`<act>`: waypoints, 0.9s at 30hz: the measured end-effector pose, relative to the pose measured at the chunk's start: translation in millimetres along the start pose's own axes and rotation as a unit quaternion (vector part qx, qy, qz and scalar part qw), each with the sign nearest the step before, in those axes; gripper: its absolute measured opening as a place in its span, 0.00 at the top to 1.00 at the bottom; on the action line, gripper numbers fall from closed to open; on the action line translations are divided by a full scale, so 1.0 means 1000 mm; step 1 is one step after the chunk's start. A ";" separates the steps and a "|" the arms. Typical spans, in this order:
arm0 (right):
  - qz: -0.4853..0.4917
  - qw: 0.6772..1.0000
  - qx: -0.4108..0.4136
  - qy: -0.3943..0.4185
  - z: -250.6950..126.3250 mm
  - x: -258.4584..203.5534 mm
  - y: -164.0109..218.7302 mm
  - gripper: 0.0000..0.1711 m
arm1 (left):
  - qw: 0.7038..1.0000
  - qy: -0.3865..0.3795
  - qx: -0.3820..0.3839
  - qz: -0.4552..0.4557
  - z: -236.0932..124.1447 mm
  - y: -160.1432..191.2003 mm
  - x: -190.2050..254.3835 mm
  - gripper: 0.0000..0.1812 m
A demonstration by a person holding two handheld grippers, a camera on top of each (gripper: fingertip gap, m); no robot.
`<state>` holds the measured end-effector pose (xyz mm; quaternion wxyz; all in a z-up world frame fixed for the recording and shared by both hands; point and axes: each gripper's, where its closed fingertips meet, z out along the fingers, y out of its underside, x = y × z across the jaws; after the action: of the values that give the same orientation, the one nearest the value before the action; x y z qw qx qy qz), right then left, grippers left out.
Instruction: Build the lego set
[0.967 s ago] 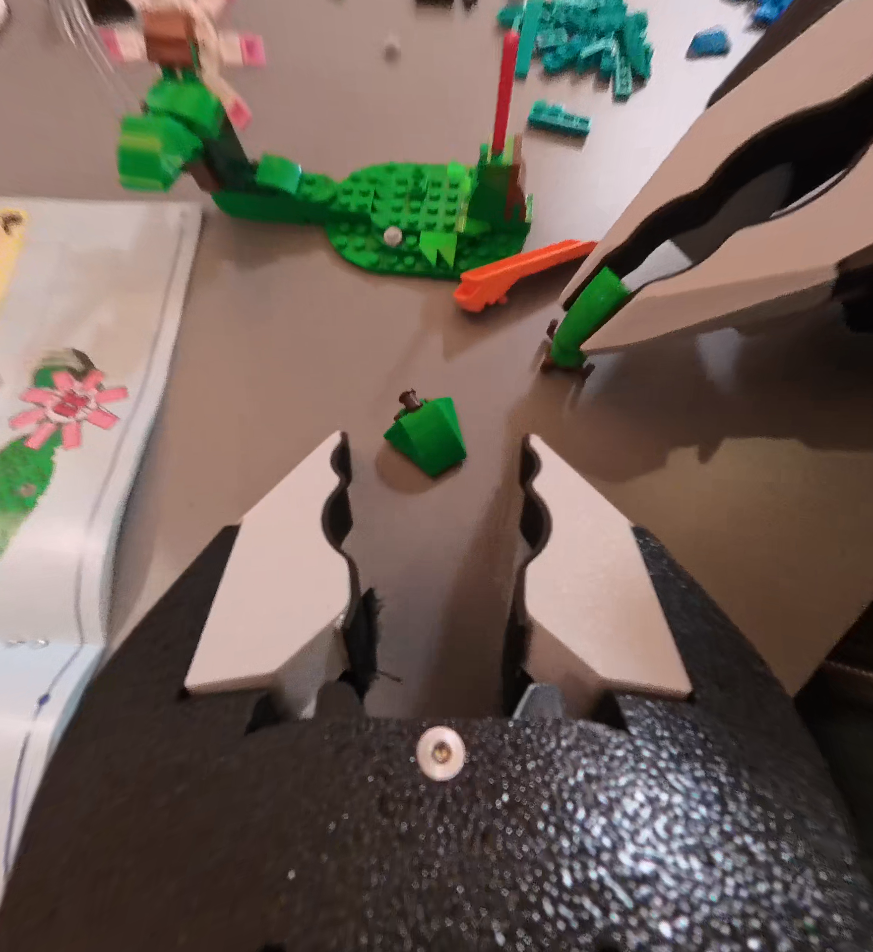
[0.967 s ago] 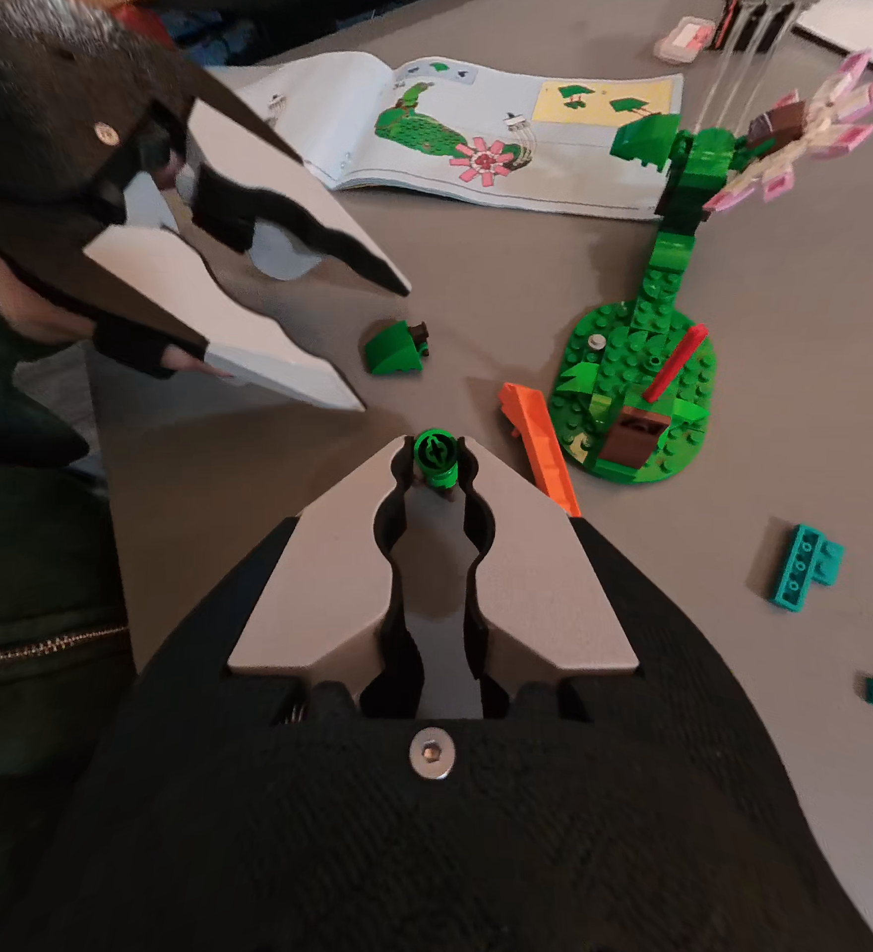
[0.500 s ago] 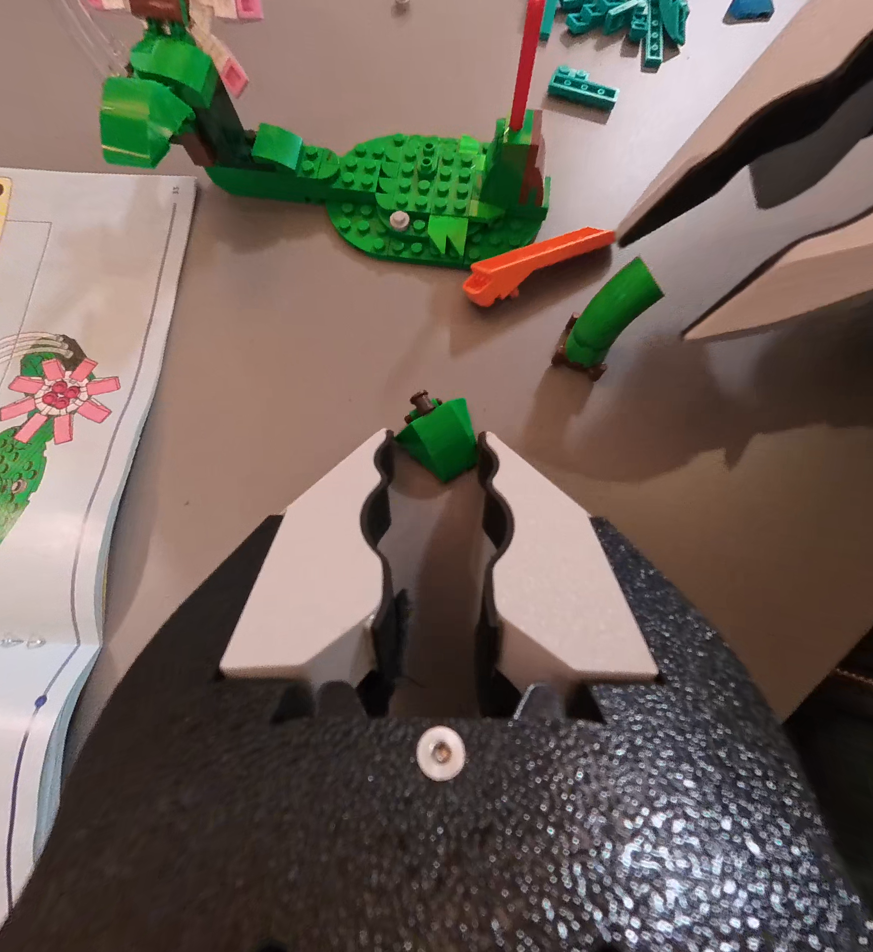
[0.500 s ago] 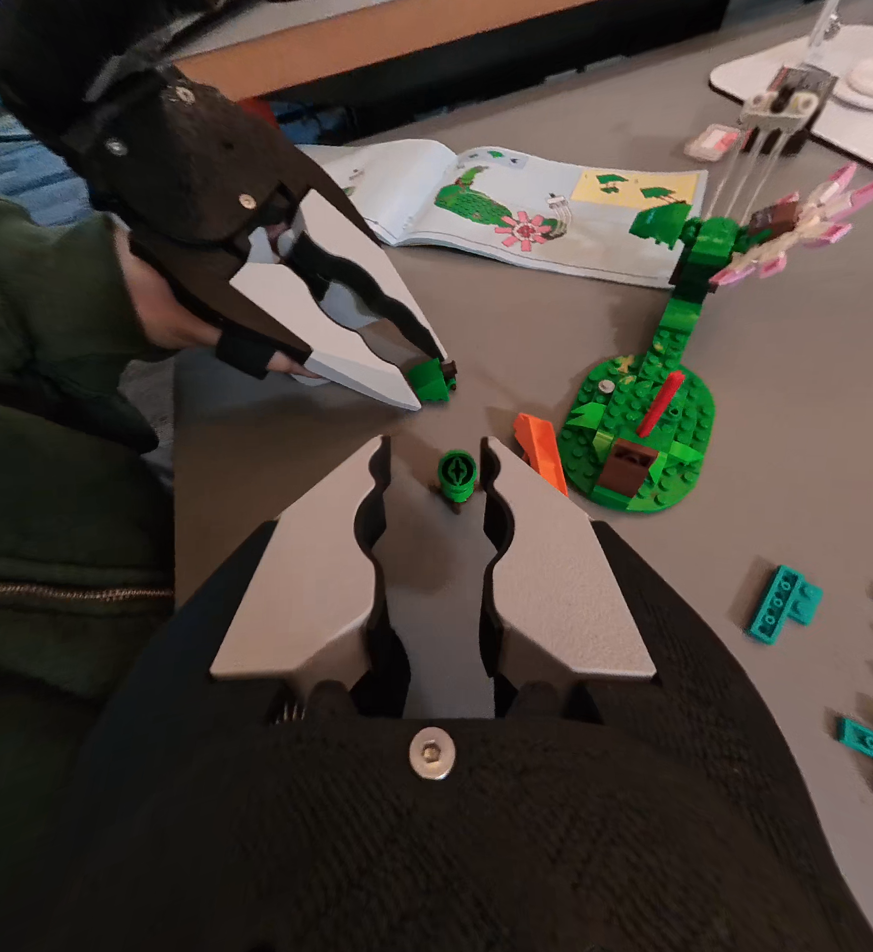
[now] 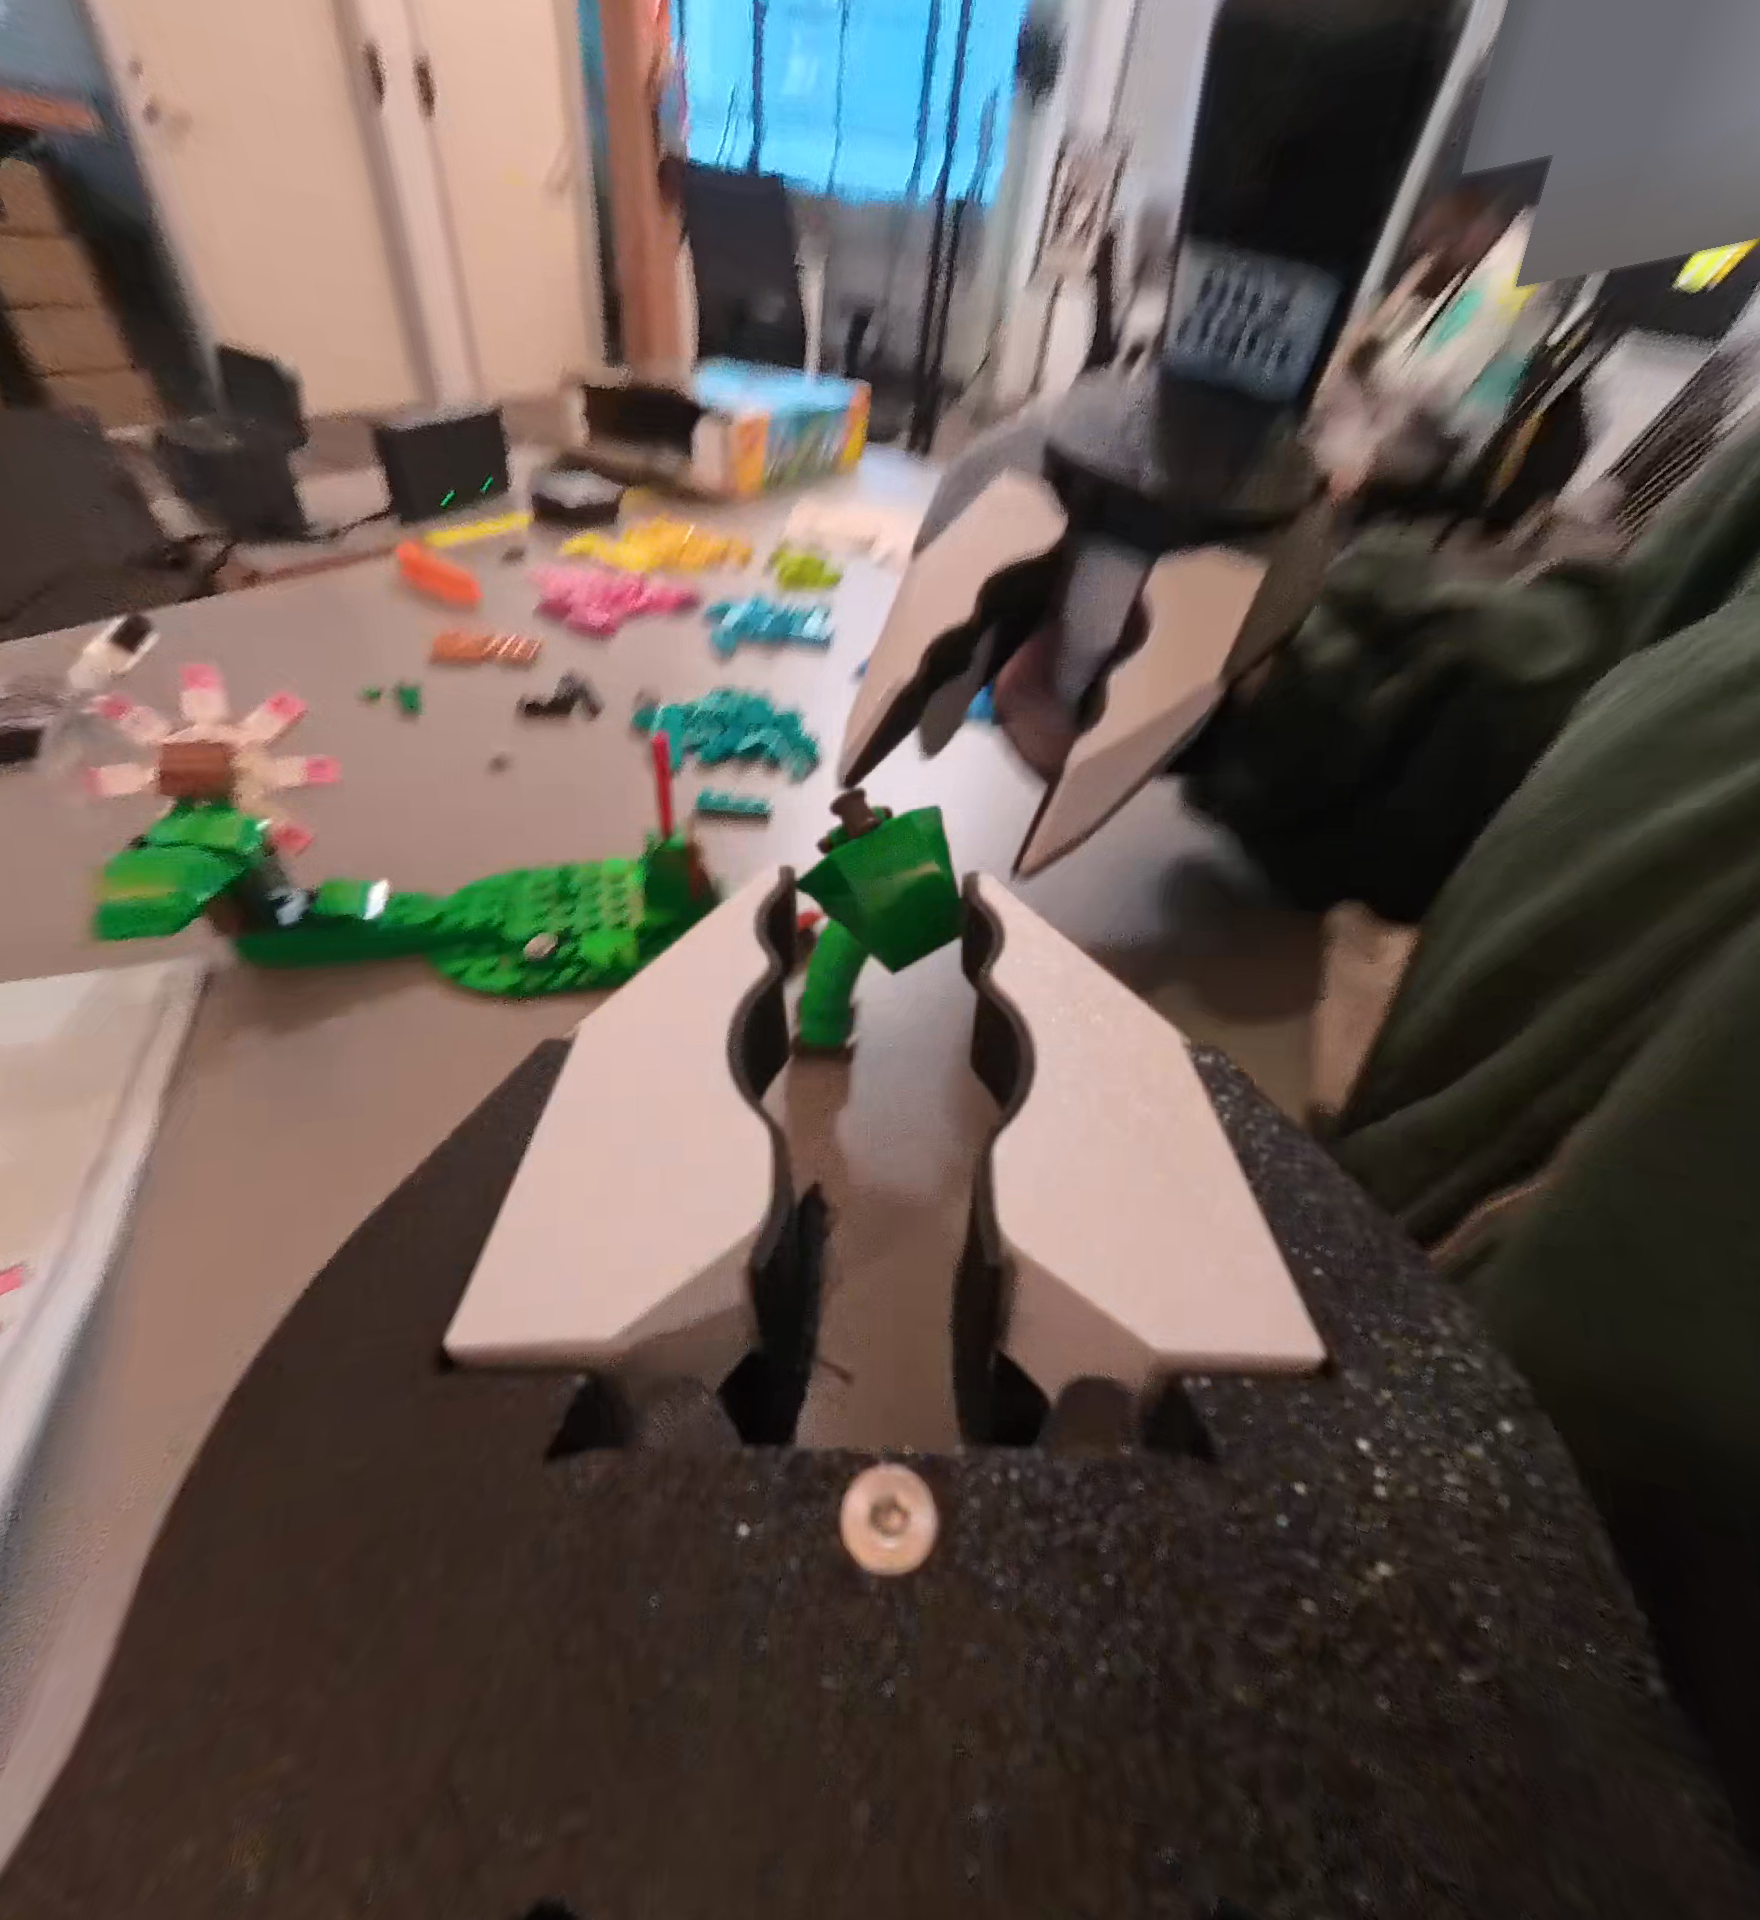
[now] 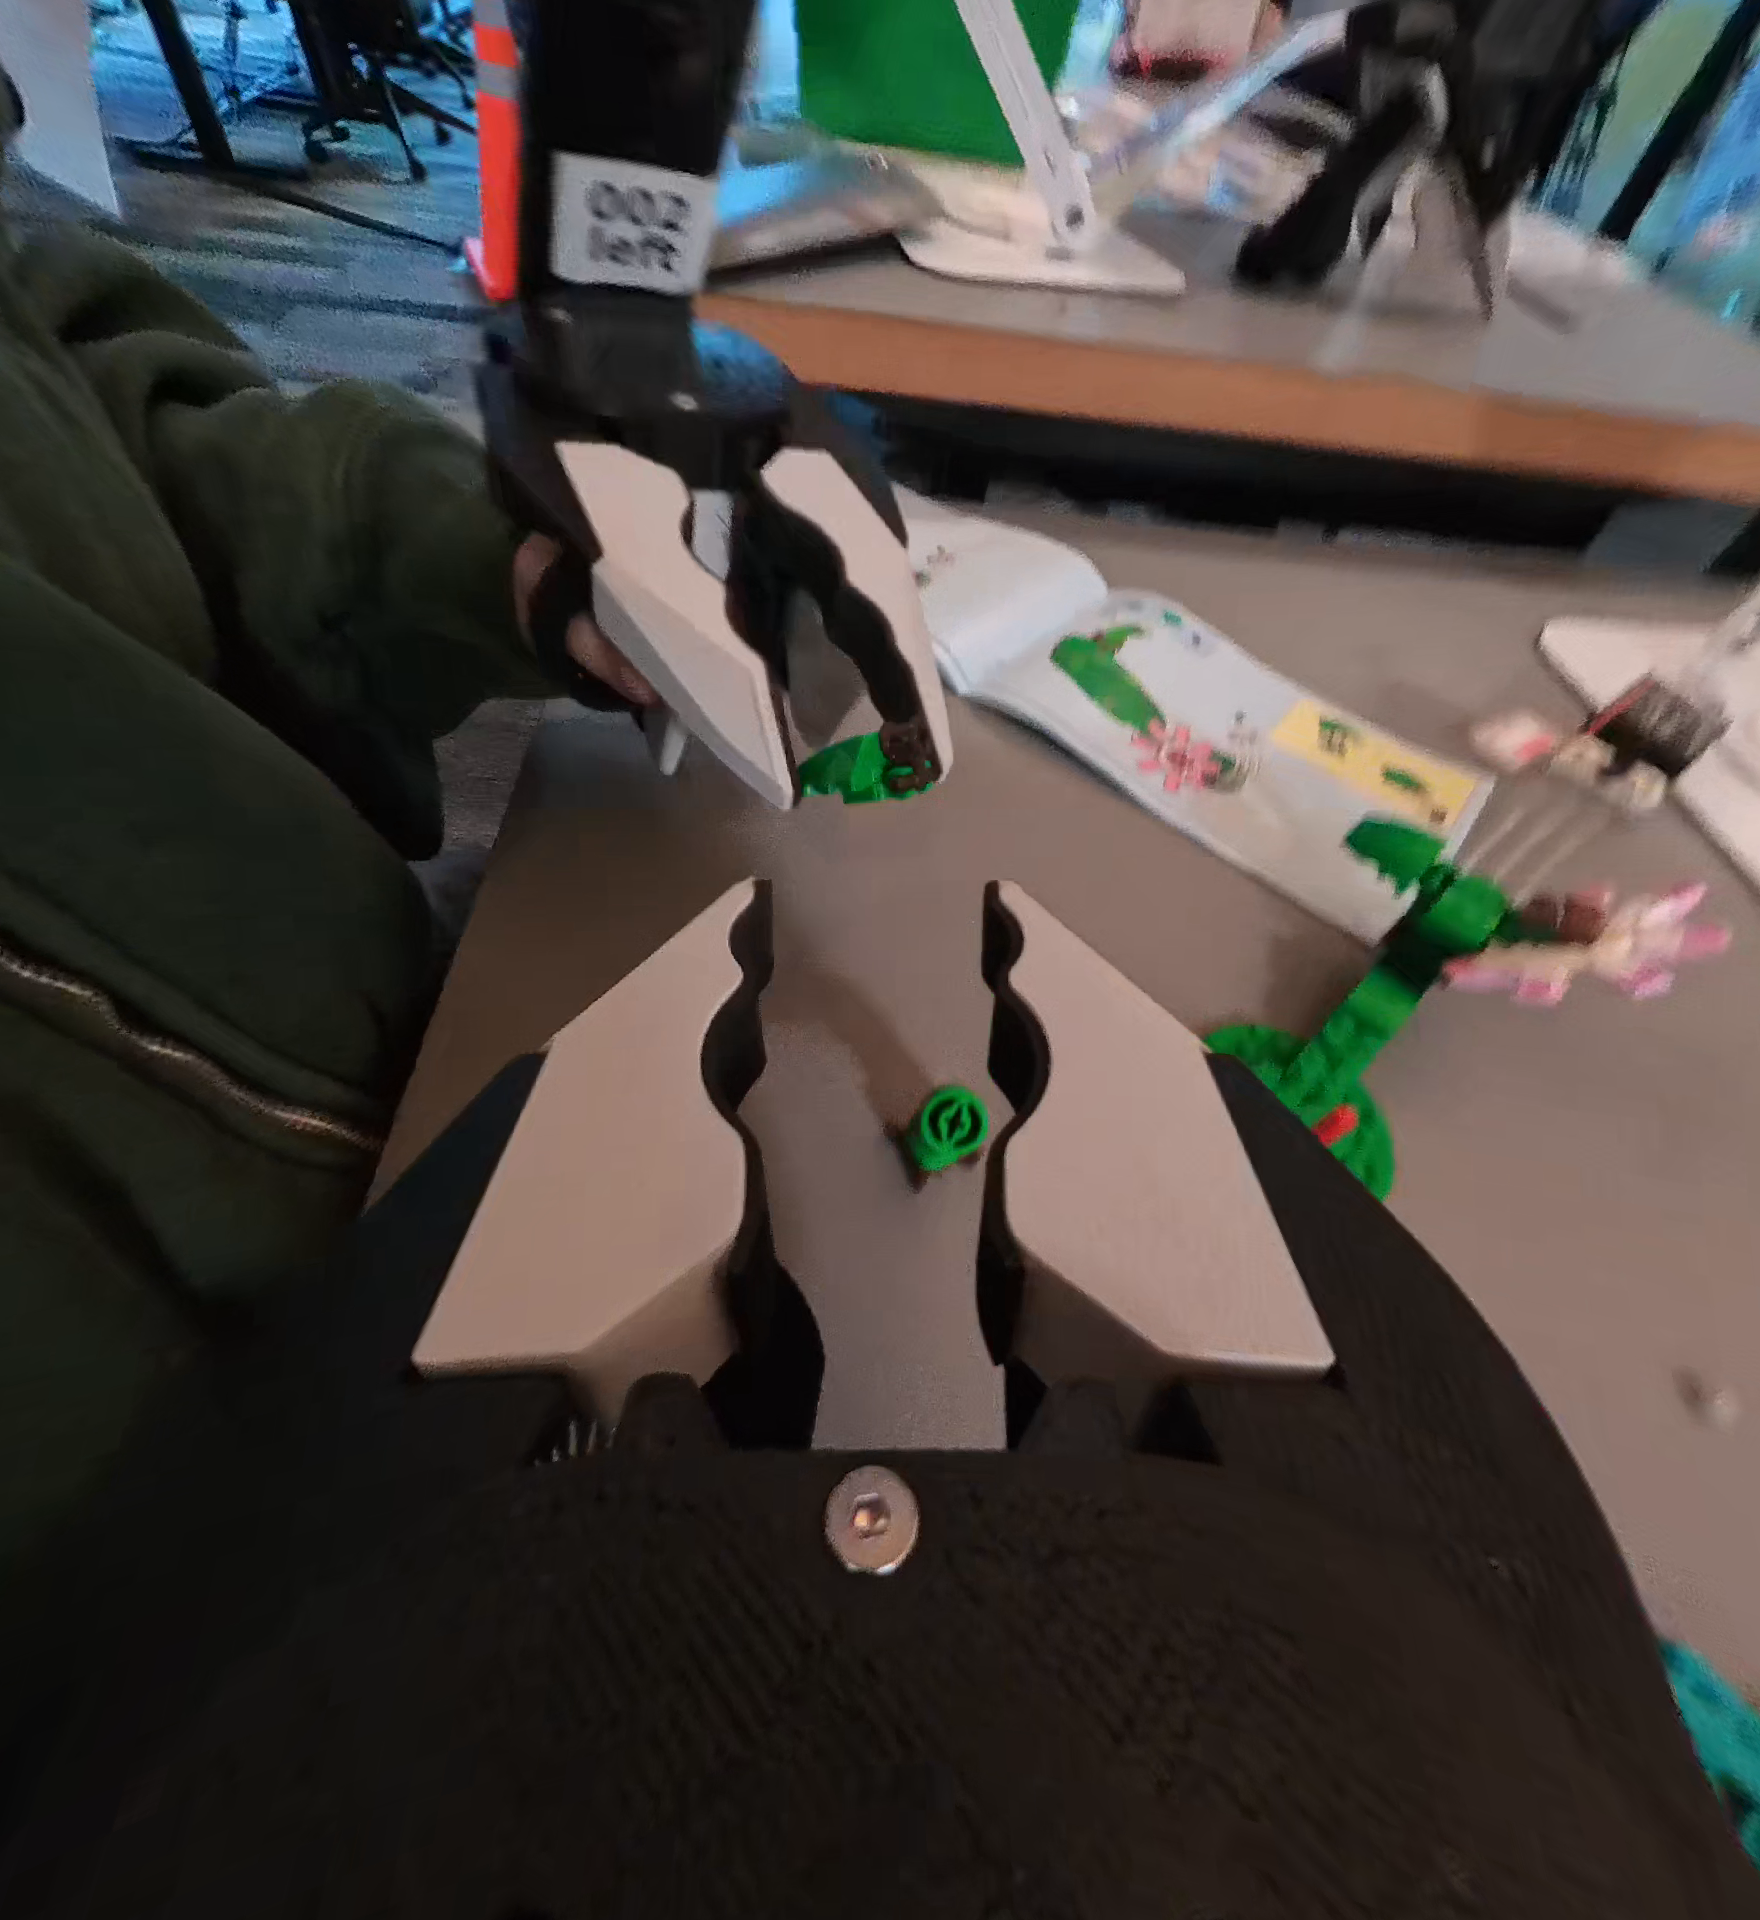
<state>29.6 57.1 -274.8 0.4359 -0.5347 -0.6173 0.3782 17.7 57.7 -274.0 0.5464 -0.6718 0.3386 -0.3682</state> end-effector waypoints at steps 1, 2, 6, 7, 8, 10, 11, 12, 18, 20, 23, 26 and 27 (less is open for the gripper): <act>-0.027 1.000 0.008 0.002 0.003 -0.001 -0.005 0.76 | 0.999 0.023 0.030 -0.027 -0.002 -0.008 0.003 0.84; -0.052 0.999 0.016 0.004 0.006 -0.002 -0.009 0.75 | 0.997 0.039 0.053 -0.049 -0.004 -0.013 0.005 0.84; -0.133 0.988 0.069 0.023 0.012 -0.001 -0.030 0.74 | 0.992 0.070 0.074 -0.079 -0.005 -0.018 0.011 0.84; -0.146 0.986 0.077 0.018 0.014 -0.002 -0.033 0.75 | 0.991 0.071 0.073 -0.081 -0.005 -0.017 0.012 0.84; -0.154 0.985 0.077 0.010 0.015 -0.003 -0.033 0.75 | 0.991 0.073 0.077 -0.087 -0.005 -0.019 0.011 0.84; -0.164 0.983 0.080 -0.007 0.019 -0.008 -0.034 0.75 | 0.988 0.076 0.083 -0.105 -0.006 -0.020 0.009 0.84; -0.169 0.982 0.080 -0.010 0.020 -0.010 -0.033 0.76 | 0.987 0.080 0.087 -0.112 -0.007 -0.021 0.009 0.84; -0.173 0.982 0.077 -0.006 0.021 -0.009 -0.032 0.78 | 0.985 0.083 0.091 -0.119 -0.007 -0.021 0.009 0.84; -0.191 0.980 0.056 0.016 0.019 -0.002 -0.023 0.88 | 0.983 0.089 0.074 -0.144 -0.003 -0.014 0.009 0.84; -0.207 0.977 0.046 0.020 0.019 -0.003 -0.020 0.89 | 0.980 0.096 0.062 -0.164 -0.001 -0.011 0.009 0.84; -0.242 0.970 0.018 0.028 0.021 -0.002 -0.013 0.89 | 0.977 0.100 0.040 -0.184 0.002 -0.006 0.010 0.82; -0.271 0.962 -0.013 0.036 0.022 -0.001 -0.007 0.89 | 0.980 0.086 0.007 -0.179 0.004 0.002 0.009 0.82; -0.276 0.960 -0.023 0.038 0.023 -0.001 -0.005 0.89 | 0.983 0.077 -0.005 -0.167 0.005 0.004 0.009 0.82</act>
<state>6.7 55.3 -277.9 0.5346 -0.3673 -0.7321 0.2083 25.9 51.5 -277.7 0.4458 -0.6912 0.2650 -0.5032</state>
